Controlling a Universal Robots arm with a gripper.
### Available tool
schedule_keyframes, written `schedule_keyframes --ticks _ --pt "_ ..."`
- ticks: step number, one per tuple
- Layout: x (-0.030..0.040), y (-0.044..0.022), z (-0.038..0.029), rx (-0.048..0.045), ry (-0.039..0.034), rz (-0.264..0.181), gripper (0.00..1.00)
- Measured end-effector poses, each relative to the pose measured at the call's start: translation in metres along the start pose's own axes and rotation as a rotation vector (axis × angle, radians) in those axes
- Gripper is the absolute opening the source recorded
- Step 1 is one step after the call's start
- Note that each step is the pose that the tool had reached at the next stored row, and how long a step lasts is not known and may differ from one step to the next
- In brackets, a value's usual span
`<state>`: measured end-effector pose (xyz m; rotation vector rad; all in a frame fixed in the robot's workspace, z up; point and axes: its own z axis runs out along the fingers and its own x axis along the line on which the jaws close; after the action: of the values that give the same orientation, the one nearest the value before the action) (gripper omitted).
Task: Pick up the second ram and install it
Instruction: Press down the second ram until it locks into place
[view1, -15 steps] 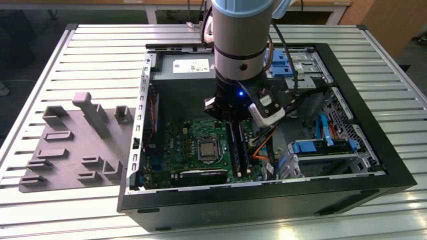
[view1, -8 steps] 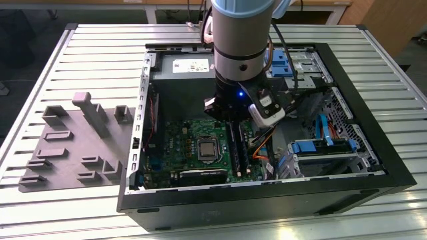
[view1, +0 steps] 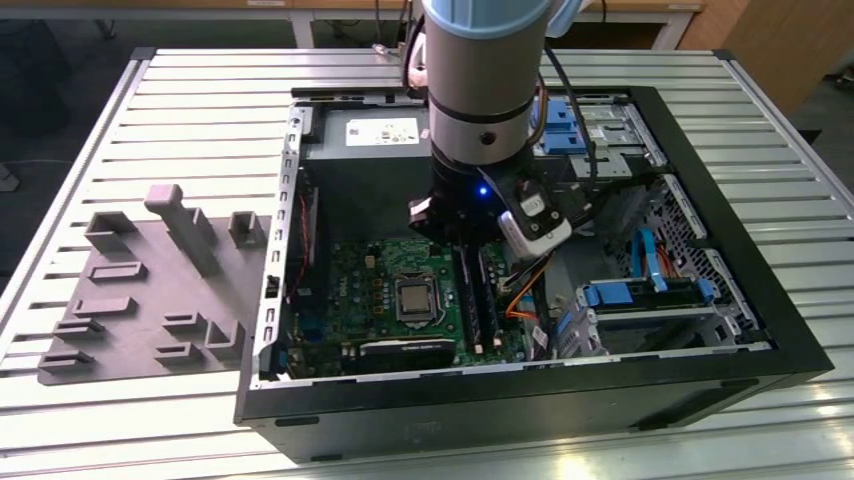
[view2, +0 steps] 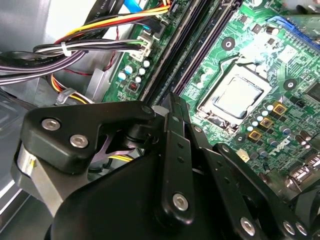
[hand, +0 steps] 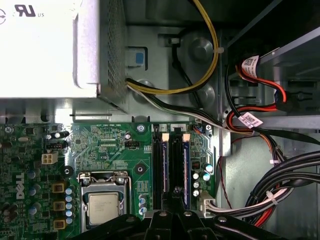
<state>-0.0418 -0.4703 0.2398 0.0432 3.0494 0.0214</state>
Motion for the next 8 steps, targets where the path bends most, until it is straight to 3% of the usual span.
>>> schedule_keyframes --ticks 8 --pt "0.0 -0.0017 0.0 0.0 0.0 0.0 0.11"
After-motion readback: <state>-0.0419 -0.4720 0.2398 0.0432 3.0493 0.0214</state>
